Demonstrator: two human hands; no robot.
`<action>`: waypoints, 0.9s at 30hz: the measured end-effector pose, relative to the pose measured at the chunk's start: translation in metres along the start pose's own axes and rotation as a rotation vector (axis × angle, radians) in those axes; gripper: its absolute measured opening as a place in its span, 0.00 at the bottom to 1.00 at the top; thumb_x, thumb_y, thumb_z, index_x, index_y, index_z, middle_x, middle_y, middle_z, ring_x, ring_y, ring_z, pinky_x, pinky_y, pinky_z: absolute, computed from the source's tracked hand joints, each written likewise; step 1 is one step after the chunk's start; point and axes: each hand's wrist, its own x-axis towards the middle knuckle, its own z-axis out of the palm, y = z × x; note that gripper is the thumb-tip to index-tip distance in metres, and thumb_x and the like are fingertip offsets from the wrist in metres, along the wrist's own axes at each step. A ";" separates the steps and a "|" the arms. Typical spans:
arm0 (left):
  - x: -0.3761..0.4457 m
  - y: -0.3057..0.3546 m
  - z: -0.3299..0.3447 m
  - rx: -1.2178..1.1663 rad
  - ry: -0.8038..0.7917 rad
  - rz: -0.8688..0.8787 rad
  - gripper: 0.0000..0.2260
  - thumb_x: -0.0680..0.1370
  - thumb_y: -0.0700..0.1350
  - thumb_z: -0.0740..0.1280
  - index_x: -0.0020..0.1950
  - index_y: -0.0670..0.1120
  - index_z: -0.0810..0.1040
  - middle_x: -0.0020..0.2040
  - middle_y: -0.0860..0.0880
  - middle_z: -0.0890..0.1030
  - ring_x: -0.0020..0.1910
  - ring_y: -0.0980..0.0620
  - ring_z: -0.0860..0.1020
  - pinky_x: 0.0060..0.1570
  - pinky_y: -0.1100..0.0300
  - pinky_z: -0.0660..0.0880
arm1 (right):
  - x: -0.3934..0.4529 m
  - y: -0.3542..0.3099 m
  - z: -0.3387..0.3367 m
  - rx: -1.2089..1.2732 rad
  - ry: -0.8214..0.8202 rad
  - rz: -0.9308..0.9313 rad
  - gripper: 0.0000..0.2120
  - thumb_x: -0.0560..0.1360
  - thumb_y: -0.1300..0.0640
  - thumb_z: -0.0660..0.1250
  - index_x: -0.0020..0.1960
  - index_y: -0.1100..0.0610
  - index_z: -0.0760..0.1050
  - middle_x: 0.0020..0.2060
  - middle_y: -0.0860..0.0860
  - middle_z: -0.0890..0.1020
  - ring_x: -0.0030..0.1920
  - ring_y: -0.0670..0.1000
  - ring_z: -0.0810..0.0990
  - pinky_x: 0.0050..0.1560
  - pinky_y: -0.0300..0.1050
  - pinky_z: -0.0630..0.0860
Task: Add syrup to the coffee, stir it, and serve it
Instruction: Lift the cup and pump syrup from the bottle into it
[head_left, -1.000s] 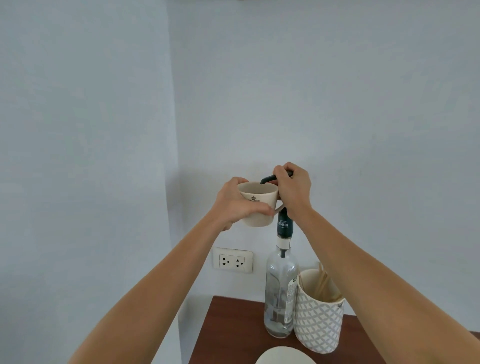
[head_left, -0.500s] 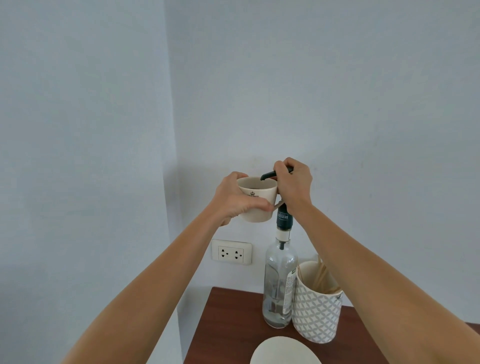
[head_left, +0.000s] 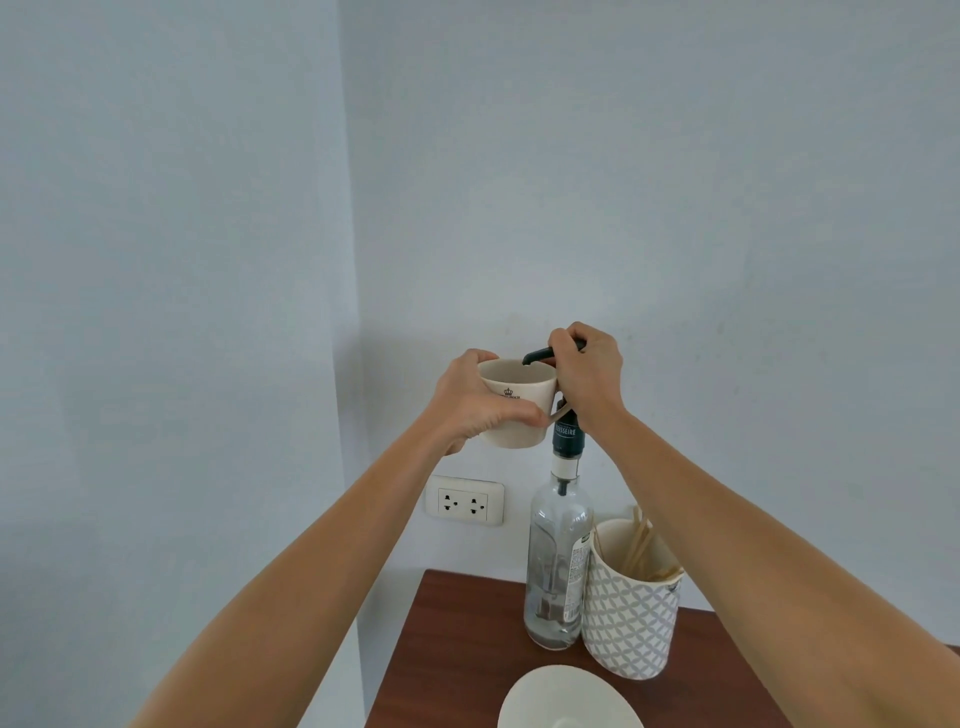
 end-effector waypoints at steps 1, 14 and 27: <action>0.000 0.000 0.000 0.002 -0.001 0.003 0.44 0.50 0.49 0.81 0.64 0.48 0.72 0.58 0.46 0.79 0.55 0.46 0.79 0.36 0.58 0.74 | 0.000 -0.002 0.000 0.021 -0.006 0.016 0.11 0.71 0.59 0.62 0.31 0.57 0.68 0.26 0.53 0.79 0.28 0.49 0.78 0.34 0.44 0.72; 0.003 0.003 0.005 0.010 0.003 0.018 0.44 0.50 0.49 0.81 0.64 0.48 0.71 0.58 0.47 0.80 0.55 0.46 0.80 0.38 0.57 0.74 | 0.003 -0.015 -0.004 0.058 -0.039 0.022 0.12 0.72 0.58 0.60 0.30 0.54 0.65 0.26 0.55 0.85 0.34 0.55 0.87 0.33 0.42 0.75; 0.003 -0.001 0.005 0.012 -0.007 -0.008 0.43 0.49 0.49 0.81 0.63 0.48 0.72 0.57 0.47 0.80 0.55 0.46 0.80 0.38 0.56 0.75 | 0.003 -0.006 -0.001 0.052 -0.039 0.011 0.14 0.73 0.60 0.59 0.29 0.55 0.63 0.34 0.61 0.86 0.33 0.55 0.87 0.31 0.40 0.73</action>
